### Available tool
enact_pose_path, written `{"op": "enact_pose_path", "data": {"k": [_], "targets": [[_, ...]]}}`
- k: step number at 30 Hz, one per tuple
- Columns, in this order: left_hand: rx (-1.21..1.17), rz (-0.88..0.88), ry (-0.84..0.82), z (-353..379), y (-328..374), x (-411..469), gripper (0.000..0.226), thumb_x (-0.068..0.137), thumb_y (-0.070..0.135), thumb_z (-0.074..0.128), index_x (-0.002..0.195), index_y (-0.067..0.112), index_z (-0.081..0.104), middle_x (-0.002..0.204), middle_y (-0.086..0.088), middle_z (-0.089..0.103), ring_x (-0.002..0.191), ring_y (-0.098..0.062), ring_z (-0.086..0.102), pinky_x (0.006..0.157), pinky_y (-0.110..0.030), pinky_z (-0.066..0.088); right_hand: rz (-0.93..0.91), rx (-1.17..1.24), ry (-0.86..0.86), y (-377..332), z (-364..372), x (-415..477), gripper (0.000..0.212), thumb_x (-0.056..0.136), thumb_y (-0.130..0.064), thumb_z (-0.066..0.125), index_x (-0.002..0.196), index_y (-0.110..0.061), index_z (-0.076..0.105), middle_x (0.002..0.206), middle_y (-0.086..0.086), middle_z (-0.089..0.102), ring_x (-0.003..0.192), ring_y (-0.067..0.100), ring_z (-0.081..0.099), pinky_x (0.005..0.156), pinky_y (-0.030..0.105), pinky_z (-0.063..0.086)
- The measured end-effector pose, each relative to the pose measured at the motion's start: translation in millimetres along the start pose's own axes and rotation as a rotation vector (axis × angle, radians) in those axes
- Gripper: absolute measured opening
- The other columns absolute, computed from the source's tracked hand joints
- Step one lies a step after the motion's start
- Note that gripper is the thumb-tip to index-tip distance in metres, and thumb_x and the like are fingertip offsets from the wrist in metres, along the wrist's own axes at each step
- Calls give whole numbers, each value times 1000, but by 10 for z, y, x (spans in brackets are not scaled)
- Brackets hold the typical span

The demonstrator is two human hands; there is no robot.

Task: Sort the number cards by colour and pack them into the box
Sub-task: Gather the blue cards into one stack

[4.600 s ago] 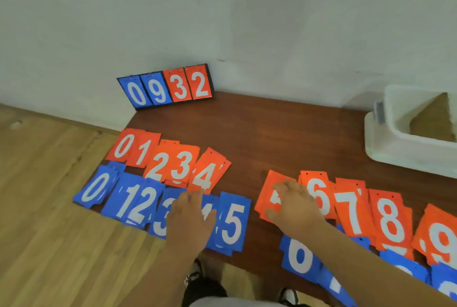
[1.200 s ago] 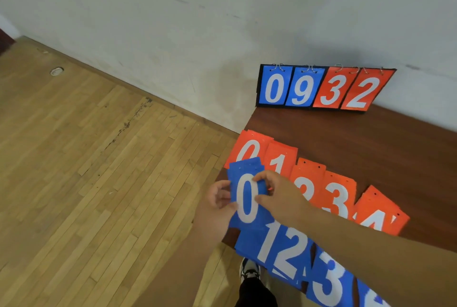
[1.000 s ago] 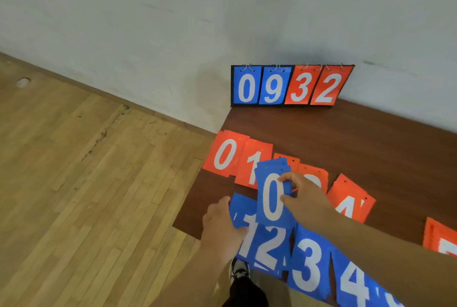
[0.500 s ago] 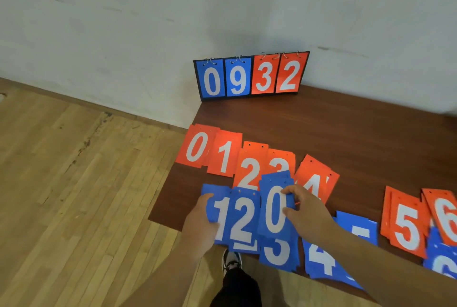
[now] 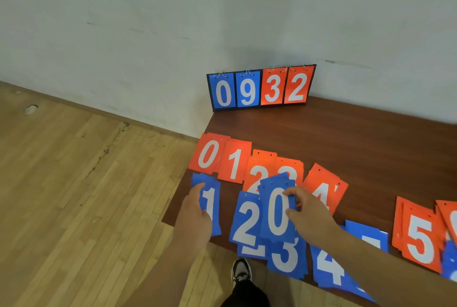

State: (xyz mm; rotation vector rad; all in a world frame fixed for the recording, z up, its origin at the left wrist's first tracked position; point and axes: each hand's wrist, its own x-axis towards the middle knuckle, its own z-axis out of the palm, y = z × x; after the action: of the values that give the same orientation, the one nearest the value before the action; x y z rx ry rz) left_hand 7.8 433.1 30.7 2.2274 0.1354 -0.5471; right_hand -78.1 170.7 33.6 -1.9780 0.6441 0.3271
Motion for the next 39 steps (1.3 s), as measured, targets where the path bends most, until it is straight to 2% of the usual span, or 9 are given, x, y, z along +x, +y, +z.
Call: {"op": "enact_pose_path", "data": {"k": [4,8,11,15,21,27,31,34,39], "targets": [[-223,-56,36,-69,124,-26,64,92,-4,43,136,42,45,107,-8,69,70,-19,66,51,-38,53,-5,150,7,-217,-26,6,33,96,-8,61,113,-36,57,116,-6,62,92,14,69,70,36,64],[-385,-4,-57,-3,438,-146,43,100,4,53,123,40,50,105,10,64,86,-10,70,57,-23,58,22,383,-30,-457,-108,8,35,94,-6,64,111,-37,65,113,12,68,99,33,69,85,56,58],[-428,75,-116,53,687,-214,40,100,5,52,116,42,54,103,12,63,88,-18,70,70,-42,63,-19,442,-31,-612,-229,-60,33,97,-5,62,118,-31,62,112,4,71,94,23,73,83,50,60],[-461,217,-166,133,992,-246,40,99,3,46,105,40,60,92,-3,64,69,-42,59,58,-41,54,-78,357,49,-707,-357,-152,33,94,-11,67,115,-35,61,104,7,72,88,33,72,78,53,59],[-424,358,-354,161,1320,-299,31,96,9,44,99,37,55,76,-8,40,55,-18,29,48,-28,27,-93,429,44,-776,-458,-283,30,91,-11,70,112,-31,63,85,15,67,63,21,63,61,41,53],[-285,408,-508,208,1322,-321,35,88,27,39,112,49,53,88,-11,46,71,-22,40,65,-38,39,-57,516,36,-597,-518,-397,28,90,-2,66,101,-27,68,96,25,67,74,43,61,69,51,52],[-148,404,-364,361,1032,-242,32,102,23,44,114,52,46,99,0,58,74,-13,55,64,-22,45,51,363,171,-376,-582,-513,29,91,-2,56,102,-27,63,77,16,57,48,19,42,47,29,37],[49,257,-194,580,559,-76,40,94,31,60,128,42,42,117,3,55,96,-19,62,75,-33,57,118,308,274,-138,-623,-599,27,91,-3,50,100,-26,61,90,17,63,50,20,40,46,30,39],[438,-31,-200,963,99,-98,83,84,49,71,149,28,23,137,-8,32,126,-35,37,93,-42,48,194,244,306,149,-625,-768,25,93,-3,48,100,-24,60,81,10,59,42,15,36,41,28,34]]}}
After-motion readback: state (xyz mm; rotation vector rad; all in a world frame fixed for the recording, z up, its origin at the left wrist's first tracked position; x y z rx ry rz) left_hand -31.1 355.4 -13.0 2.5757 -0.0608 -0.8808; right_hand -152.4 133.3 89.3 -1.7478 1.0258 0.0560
